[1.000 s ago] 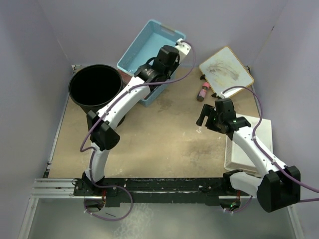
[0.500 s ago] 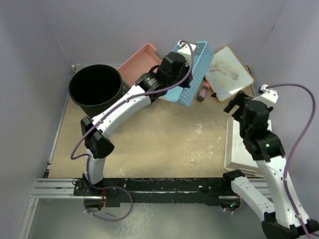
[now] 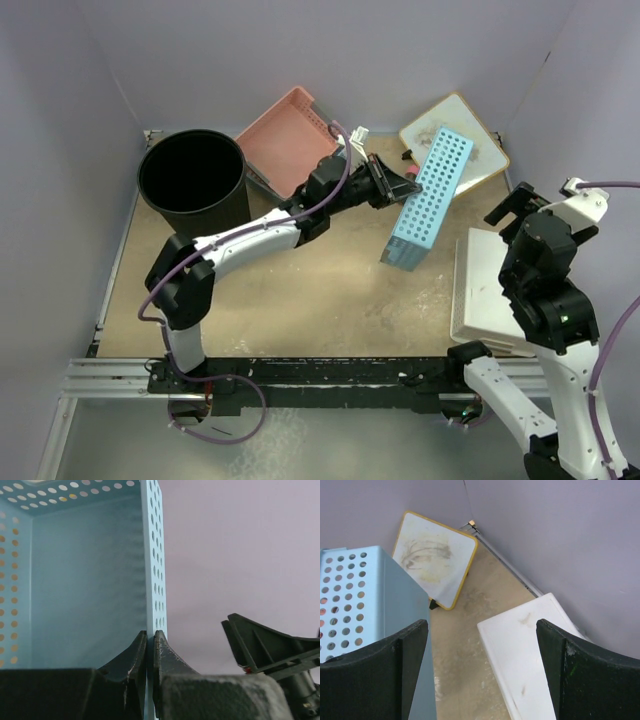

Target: Turn the large container upside down

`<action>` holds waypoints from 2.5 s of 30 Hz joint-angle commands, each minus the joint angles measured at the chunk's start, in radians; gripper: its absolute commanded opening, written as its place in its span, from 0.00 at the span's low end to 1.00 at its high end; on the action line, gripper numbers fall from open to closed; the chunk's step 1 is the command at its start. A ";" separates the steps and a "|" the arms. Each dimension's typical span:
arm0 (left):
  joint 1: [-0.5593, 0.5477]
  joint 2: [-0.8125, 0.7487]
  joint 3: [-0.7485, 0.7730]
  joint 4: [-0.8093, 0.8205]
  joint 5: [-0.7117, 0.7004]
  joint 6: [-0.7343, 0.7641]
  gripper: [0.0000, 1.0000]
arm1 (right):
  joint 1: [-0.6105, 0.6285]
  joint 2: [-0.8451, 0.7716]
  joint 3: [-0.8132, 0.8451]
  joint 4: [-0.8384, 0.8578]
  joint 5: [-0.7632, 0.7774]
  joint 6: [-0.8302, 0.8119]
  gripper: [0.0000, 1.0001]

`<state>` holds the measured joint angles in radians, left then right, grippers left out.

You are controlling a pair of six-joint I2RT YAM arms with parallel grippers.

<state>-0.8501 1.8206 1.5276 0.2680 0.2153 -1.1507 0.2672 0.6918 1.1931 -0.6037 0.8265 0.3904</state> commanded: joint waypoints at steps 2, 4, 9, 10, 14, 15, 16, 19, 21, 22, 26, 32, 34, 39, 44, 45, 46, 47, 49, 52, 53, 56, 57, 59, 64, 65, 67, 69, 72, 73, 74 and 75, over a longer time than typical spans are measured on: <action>0.006 0.010 -0.108 0.519 0.103 -0.333 0.00 | 0.001 0.013 0.016 0.006 0.035 -0.029 0.91; 0.006 0.023 -0.139 0.557 0.111 -0.364 0.00 | 0.001 0.016 0.014 0.005 0.029 -0.024 0.91; 0.003 0.065 -0.215 0.600 0.093 -0.375 0.00 | 0.001 0.027 0.006 0.011 0.002 -0.019 0.91; 0.003 0.079 -0.235 0.629 0.091 -0.393 0.00 | 0.001 0.032 0.004 0.010 -0.005 -0.016 0.91; 0.004 0.129 -0.268 0.759 0.093 -0.476 0.00 | 0.001 0.051 0.002 0.005 -0.027 -0.005 0.91; 0.004 0.133 -0.274 0.781 0.093 -0.494 0.00 | 0.001 0.053 0.002 0.003 -0.032 -0.002 0.91; 0.005 0.139 -0.280 0.794 0.092 -0.510 0.00 | 0.001 0.056 0.002 0.002 -0.035 0.001 0.91; 0.011 0.156 -0.315 0.834 0.074 -0.583 0.00 | 0.001 0.061 -0.002 0.001 -0.046 0.008 0.91; 0.018 0.174 -0.349 0.919 0.053 -0.660 0.00 | 0.001 0.063 -0.005 0.000 -0.049 0.011 0.91; 0.021 0.183 -0.368 0.963 0.041 -0.701 0.00 | 0.001 0.064 -0.008 -0.001 -0.049 0.012 0.91; 0.036 0.205 -0.437 1.075 -0.009 -0.823 0.00 | 0.001 0.064 -0.023 0.000 -0.055 0.021 0.91; 0.055 0.213 -0.539 1.128 -0.044 -0.873 0.00 | 0.001 0.075 -0.030 0.002 -0.072 0.035 0.91; 0.069 0.227 -0.599 1.208 -0.062 -0.905 0.00 | 0.001 0.078 -0.029 0.001 -0.085 0.037 0.91; 0.085 0.229 -0.708 1.273 -0.069 -0.910 0.01 | 0.001 0.086 -0.035 -0.010 -0.112 0.052 0.91; 0.110 0.224 -0.771 1.230 -0.040 -0.832 0.26 | 0.001 0.087 -0.053 -0.017 -0.131 0.063 0.91; 0.114 0.226 -0.774 1.210 -0.025 -0.814 0.30 | 0.001 0.090 -0.056 -0.017 -0.134 0.064 0.91; 0.115 0.227 -0.776 1.191 -0.009 -0.791 0.34 | 0.001 0.093 -0.056 -0.020 -0.135 0.064 0.91; 0.117 0.228 -0.775 1.165 0.008 -0.763 0.37 | 0.002 0.100 -0.052 -0.024 -0.136 0.063 0.91; 0.113 0.224 -0.771 1.074 0.044 -0.683 0.43 | 0.001 0.112 -0.047 -0.034 -0.145 0.066 0.91; 0.108 0.182 -0.759 0.879 0.082 -0.511 0.48 | 0.001 0.127 -0.050 -0.035 -0.166 0.072 0.91; 0.104 0.161 -0.748 0.774 0.084 -0.431 0.49 | 0.001 0.129 -0.056 -0.028 -0.178 0.073 0.91; 0.069 0.087 -0.650 0.380 0.053 -0.154 0.52 | 0.001 0.149 -0.072 -0.004 -0.242 0.061 0.91; 0.050 0.067 -0.597 0.233 0.021 -0.063 0.54 | 0.002 0.158 -0.075 0.001 -0.266 0.061 0.91; 0.022 0.046 -0.506 -0.047 -0.036 0.093 0.57 | 0.001 0.184 -0.081 0.013 -0.304 0.056 0.91; 0.018 -0.003 -0.458 -0.233 -0.155 0.211 0.65 | 0.002 0.255 -0.077 0.033 -0.371 0.021 0.91; 0.019 -0.011 -0.443 -0.268 -0.179 0.234 0.66 | 0.002 0.271 -0.073 0.036 -0.397 0.014 0.91; 0.018 -0.033 -0.415 -0.337 -0.248 0.274 0.70 | 0.001 0.297 -0.072 0.034 -0.455 0.012 0.91; 0.018 -0.080 -0.396 -0.391 -0.317 0.316 0.72 | 0.001 0.318 -0.074 0.031 -0.510 0.004 0.90; 0.018 -0.187 -0.352 -0.494 -0.444 0.409 0.73 | 0.003 0.343 -0.088 0.037 -0.590 -0.006 0.91; 0.018 -0.220 -0.325 -0.540 -0.481 0.441 0.73 | 0.003 0.351 -0.096 0.043 -0.627 -0.008 0.91; 0.017 -0.256 -0.301 -0.581 -0.506 0.475 0.73 | 0.003 0.362 -0.105 0.054 -0.682 -0.007 0.91; 0.017 -0.286 -0.283 -0.609 -0.526 0.503 0.73 | 0.003 0.375 -0.117 0.079 -0.766 -0.003 0.91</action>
<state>-0.8371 1.7088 1.1175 -0.1837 -0.1272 -0.8299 0.2676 1.0428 1.1011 -0.5957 0.2920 0.4076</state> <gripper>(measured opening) 0.725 0.907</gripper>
